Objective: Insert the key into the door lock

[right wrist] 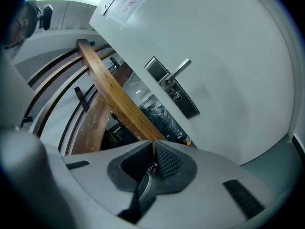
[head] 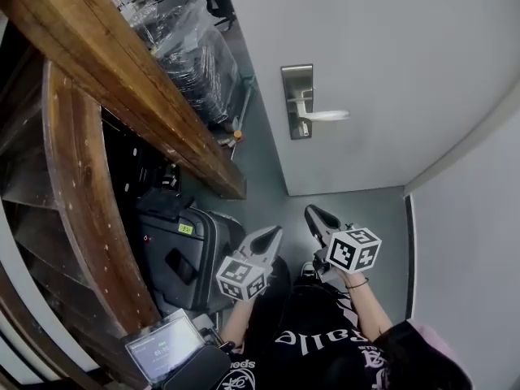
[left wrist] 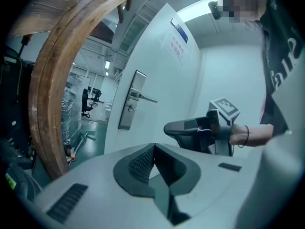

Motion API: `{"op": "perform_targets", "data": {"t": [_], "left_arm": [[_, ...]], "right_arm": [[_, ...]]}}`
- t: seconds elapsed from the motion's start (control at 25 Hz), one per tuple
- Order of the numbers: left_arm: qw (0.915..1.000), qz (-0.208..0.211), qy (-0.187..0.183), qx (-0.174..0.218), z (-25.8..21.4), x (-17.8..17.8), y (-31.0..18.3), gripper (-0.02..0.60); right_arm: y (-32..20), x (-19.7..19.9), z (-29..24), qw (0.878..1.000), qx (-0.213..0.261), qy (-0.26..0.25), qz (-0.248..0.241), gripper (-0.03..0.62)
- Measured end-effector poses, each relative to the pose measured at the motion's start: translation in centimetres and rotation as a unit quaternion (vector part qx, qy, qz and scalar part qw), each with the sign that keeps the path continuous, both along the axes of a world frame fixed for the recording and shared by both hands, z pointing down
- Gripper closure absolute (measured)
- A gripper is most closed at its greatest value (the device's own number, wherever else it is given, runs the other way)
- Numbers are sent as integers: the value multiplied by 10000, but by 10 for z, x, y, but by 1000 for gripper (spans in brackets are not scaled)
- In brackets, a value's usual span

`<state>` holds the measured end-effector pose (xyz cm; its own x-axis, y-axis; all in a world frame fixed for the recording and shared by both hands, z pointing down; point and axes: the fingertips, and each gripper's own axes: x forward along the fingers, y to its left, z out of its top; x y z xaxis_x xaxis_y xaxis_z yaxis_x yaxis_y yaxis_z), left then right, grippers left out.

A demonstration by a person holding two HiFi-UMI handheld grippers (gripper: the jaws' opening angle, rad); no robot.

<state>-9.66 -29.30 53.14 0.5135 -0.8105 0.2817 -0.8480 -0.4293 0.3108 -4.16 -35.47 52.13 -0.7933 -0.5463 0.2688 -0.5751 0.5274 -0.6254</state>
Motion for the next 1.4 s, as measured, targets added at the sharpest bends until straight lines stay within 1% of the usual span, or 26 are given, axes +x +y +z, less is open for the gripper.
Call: {"op": "perform_targets", "data": {"t": [0.2, 0.4, 0.56, 0.68, 0.84, 1.04, 1.2, 1.4], "left_arm": [[9998, -190, -61, -80, 3, 0, 36, 577], [9992, -379, -148, 55, -1, -17, 51, 577], [9990, -325, -227, 221, -10, -27, 70, 577], [9991, -251, -214, 267, -12, -37, 99, 577], [9994, -7, -173, 288, -10, -48, 150, 577], [9985, 469, -87, 265, -6, -41, 211, 577], [9972, 711, 3, 252, -4, -35, 243, 577], [9944, 979, 118, 392, -12, -19, 268, 577]], "right_arm": [[38, 2, 10, 9994, -210, -73, -246, 563], [74, 1, 19, 9990, -205, 34, -404, 565], [102, 3, 24, 9992, -176, 160, -327, 565], [129, -1, 26, 9995, -190, 206, -161, 565], [177, -18, 24, 9997, -189, 157, 64, 565], [237, -23, 20, 9990, -169, 187, 368, 565], [277, -21, 14, 9982, -121, 252, 533, 565], [314, -5, 11, 9962, -98, 369, 779, 565]]}}
